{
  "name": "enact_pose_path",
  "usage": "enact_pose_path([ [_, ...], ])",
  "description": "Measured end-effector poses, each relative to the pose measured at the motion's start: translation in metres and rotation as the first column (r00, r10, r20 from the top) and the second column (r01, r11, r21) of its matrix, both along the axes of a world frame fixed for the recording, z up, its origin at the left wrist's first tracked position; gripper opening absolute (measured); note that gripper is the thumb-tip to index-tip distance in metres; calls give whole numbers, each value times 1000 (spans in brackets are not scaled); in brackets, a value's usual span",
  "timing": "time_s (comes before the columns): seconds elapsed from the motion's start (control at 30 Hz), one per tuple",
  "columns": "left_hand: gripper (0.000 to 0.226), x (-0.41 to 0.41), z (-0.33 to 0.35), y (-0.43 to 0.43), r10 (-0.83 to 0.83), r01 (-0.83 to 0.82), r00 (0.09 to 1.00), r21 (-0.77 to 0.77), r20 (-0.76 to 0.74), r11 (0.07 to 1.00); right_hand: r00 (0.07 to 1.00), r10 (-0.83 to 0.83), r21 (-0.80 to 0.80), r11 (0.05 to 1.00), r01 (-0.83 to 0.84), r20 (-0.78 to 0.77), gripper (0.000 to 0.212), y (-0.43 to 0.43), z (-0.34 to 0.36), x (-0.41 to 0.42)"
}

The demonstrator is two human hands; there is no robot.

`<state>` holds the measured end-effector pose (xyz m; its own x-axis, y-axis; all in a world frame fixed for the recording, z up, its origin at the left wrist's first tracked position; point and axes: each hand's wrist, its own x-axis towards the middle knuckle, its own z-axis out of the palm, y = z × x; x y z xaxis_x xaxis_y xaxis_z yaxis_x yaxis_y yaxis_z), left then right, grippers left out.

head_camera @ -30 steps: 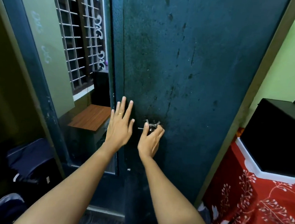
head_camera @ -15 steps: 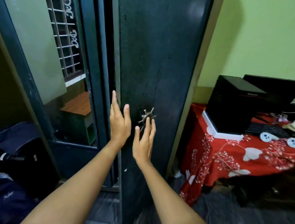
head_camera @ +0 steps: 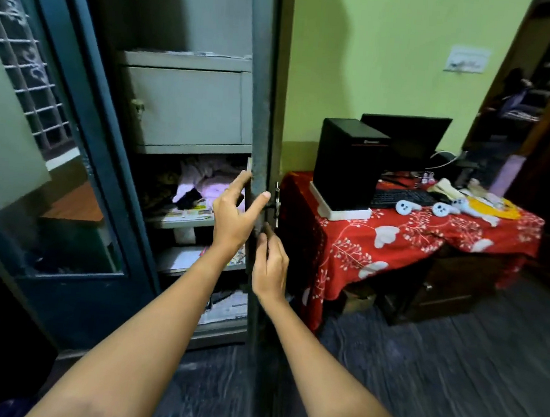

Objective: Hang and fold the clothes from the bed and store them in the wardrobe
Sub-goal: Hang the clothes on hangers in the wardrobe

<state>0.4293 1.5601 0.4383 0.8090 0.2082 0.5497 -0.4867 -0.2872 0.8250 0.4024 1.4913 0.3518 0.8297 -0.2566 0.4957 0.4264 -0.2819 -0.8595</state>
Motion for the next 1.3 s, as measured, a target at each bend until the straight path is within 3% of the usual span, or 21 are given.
enact_pose_path([
  [0.1,70,-2,-1,-22,-50,50,999,-18,-10,999,996,-92,-1,996,92,8,60,-19,-1,-4],
  [0.2,60,0,-3,-35,-109,108,993,-18,-46,994,973,-228,-4,974,228,20,43,-34,0,-3],
  [0.3,36,3,-4,-40,-164,165,983,8,-79,986,902,-382,-15,920,393,201,37,-43,-2,-6],
  [0.4,27,7,-3,-34,-193,190,976,-38,-102,981,822,-421,-79,872,484,384,31,-37,-8,0],
  [0.5,23,19,-1,-10,-127,116,985,-97,-118,989,891,-265,-172,922,346,369,30,-15,-6,11],
  [0.63,30,37,2,37,19,-38,989,-120,-149,992,981,-74,-144,984,100,177,34,16,7,45],
  [0.77,26,59,7,87,200,-194,972,59,-123,979,995,96,-53,994,-96,-5,31,58,23,94],
  [0.87,37,84,13,128,278,-253,957,228,-85,940,960,212,73,977,-202,-181,26,95,39,139],
  [0.93,40,103,19,156,361,-313,931,395,-52,864,925,297,167,950,-263,-236,20,121,51,168],
  [1.03,45,132,29,196,428,-352,903,650,45,673,860,412,273,901,-336,-301,8,164,63,212],
  [1.13,53,165,39,231,433,-332,893,828,121,453,817,484,305,866,-397,-312,13,208,66,255],
  [1.23,59,194,51,259,440,-286,881,938,176,198,739,575,378,809,-449,-351,27,241,72,286],
  [1.3,61,216,57,276,430,-285,877,953,217,102,676,640,451,757,-473,-365,23,262,70,308],
])
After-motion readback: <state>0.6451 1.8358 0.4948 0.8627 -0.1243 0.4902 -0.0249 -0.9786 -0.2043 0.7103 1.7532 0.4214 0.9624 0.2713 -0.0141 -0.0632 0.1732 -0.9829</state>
